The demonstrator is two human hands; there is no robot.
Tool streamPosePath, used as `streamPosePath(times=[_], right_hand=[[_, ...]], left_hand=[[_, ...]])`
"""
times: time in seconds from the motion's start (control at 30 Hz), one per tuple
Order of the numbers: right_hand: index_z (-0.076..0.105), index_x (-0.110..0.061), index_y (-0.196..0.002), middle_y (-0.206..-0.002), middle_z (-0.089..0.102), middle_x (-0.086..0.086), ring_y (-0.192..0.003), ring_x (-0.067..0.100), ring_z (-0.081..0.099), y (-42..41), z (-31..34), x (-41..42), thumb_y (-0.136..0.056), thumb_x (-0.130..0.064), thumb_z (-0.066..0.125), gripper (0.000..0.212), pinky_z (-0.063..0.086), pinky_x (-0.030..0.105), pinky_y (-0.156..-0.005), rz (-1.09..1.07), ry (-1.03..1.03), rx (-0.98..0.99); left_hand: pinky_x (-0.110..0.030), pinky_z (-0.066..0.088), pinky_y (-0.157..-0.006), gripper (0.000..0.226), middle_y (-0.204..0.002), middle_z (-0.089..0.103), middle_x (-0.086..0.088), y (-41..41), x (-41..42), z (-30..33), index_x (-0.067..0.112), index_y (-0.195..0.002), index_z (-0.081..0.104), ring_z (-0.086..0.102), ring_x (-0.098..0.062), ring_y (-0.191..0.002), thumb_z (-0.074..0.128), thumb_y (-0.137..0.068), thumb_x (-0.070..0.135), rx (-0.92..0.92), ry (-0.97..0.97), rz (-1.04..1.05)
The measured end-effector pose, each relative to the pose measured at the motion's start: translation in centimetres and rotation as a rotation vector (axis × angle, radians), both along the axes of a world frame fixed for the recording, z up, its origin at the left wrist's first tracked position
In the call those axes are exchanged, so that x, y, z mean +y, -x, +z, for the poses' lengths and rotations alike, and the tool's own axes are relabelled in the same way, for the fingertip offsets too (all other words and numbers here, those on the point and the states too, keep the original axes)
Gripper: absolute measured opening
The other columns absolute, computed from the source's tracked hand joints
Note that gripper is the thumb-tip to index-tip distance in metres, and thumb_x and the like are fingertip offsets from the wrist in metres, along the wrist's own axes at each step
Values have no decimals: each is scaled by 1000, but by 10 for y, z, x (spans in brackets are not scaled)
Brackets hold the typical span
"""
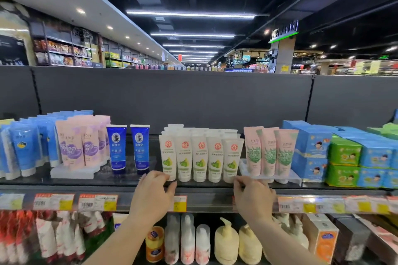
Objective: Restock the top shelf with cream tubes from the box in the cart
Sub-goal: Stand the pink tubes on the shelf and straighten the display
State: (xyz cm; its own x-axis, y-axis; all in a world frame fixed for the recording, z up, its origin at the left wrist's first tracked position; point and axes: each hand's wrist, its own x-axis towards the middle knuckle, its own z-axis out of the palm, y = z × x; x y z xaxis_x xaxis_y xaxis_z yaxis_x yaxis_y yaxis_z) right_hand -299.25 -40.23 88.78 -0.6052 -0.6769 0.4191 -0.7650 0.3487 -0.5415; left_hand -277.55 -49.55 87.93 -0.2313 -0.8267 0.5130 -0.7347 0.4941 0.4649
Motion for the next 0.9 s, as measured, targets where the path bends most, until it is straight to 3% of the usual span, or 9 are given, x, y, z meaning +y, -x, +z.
streamPosePath(times=[0.17, 0.43, 0.53, 0.73, 0.9], right_hand=[[68, -37, -114, -102, 67, -10, -110, 14, 50, 2, 2, 4, -99, -41, 46, 27, 30, 36, -98, 29, -24, 3], [61, -38, -125, -114, 65, -7, -119, 17, 45, 7, 4, 8, -100, -39, 43, 31, 27, 37, -103, 128, -98, -27], [63, -37, -123, -115, 65, -10, -116, 15, 47, 12, 3, 13, -98, -35, 49, 28, 31, 36, -101, 143, -16, -45], [65, -28, -109, -104, 67, -7, -100, 17, 53, 52, 8, 30, -93, -29, 58, 17, 41, 37, -89, -73, 158, -49], [65, -24, -114, -107, 68, 0, -103, 25, 56, 95, 7, 46, -92, -32, 58, 25, 46, 41, -88, -214, 147, -107]], left_hand=[[-15, 38, -86, 38, -130, 53, 7, 1, -1, 0, 22, -129, 59, 49, 0, -105, 57, -94, 37, -10, -31, -5], [-22, 43, -96, 45, -140, 46, 3, 1, 1, 1, 17, -136, 53, 52, -9, -117, 54, -96, 36, -35, -78, -18], [-26, 44, -97, 49, -139, 46, 3, 4, 4, 0, 17, -137, 52, 51, -10, -118, 57, -93, 39, -41, -94, 5], [-26, 45, -90, 38, -118, 54, 7, 32, 32, 6, 20, -123, 61, 47, -3, -103, 63, -88, 36, 11, 95, -16], [-19, 34, -96, 39, -128, 47, 13, 88, 66, 13, 28, -130, 53, 37, 3, -110, 56, -93, 41, -8, 42, -235]])
